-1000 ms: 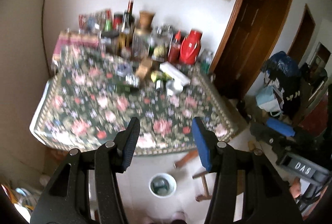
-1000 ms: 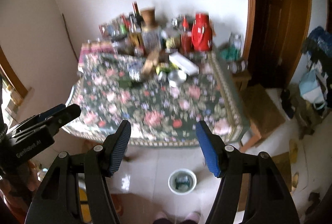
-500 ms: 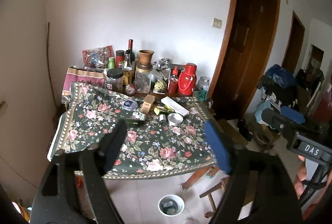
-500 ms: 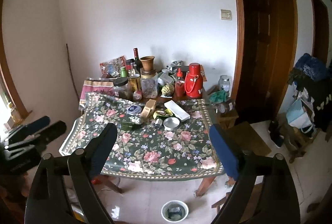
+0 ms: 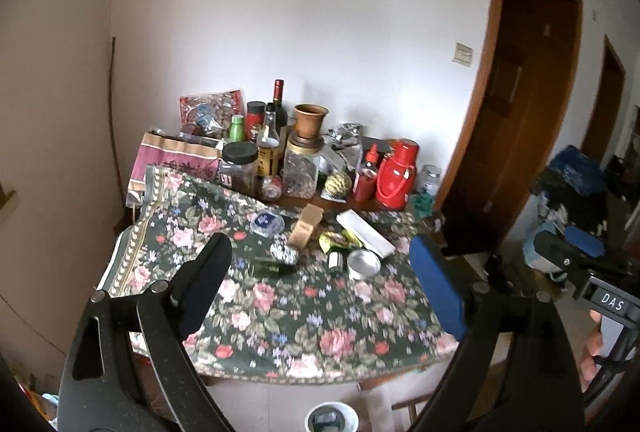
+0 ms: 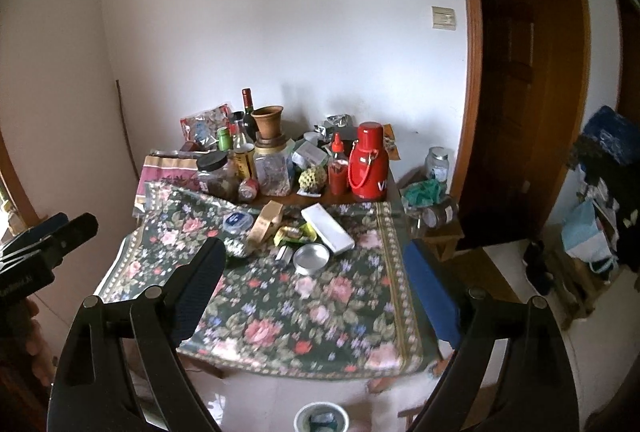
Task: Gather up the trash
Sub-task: 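Raise both tools back toward the table over the green bottle and white box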
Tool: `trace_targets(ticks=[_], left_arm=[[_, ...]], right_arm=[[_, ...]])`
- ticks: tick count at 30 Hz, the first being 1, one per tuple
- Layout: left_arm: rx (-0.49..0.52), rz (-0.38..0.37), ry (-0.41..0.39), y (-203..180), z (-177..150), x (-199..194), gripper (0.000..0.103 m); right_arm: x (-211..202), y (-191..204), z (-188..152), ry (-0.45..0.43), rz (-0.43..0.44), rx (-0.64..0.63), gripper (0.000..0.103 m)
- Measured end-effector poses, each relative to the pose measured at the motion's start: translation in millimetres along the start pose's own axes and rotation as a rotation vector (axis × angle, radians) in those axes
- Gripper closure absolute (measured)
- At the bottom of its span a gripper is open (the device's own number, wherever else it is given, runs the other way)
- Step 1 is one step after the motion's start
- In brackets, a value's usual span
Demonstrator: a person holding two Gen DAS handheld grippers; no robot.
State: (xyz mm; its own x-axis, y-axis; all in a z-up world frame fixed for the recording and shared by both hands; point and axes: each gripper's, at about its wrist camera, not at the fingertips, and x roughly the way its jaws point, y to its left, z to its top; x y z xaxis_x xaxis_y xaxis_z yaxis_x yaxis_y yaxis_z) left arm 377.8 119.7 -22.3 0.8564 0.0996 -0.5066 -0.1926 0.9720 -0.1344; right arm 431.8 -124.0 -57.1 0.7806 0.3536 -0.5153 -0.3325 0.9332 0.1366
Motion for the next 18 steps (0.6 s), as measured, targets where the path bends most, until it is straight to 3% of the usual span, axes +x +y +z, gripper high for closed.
trace_targets(ticks=[3,8,14,18], left_arm=[[-0.025,0.024,0.003,-9.1,13.6,21.7,0.013],[-0.089,0.129,0.008,-12.3,29.1,57.9,0.013],[-0.193,0.223,0.094,2.4,24.9,110.4,0.013],[-0.209,0.270,0.170,15.8,11.5,142.1,0.013]], right_arm=[[19.4,-18.0,16.4,0.011,0.013,-0.020,0.014],[56.0,-45.5,40.2,0.039,0.047,-0.059,0.014],[114.1,-70.8,51.3,0.121,0.082,-0.111,0.014],[155.5,-77.1,48.0,0.192,0.089,-0.133,0.014]])
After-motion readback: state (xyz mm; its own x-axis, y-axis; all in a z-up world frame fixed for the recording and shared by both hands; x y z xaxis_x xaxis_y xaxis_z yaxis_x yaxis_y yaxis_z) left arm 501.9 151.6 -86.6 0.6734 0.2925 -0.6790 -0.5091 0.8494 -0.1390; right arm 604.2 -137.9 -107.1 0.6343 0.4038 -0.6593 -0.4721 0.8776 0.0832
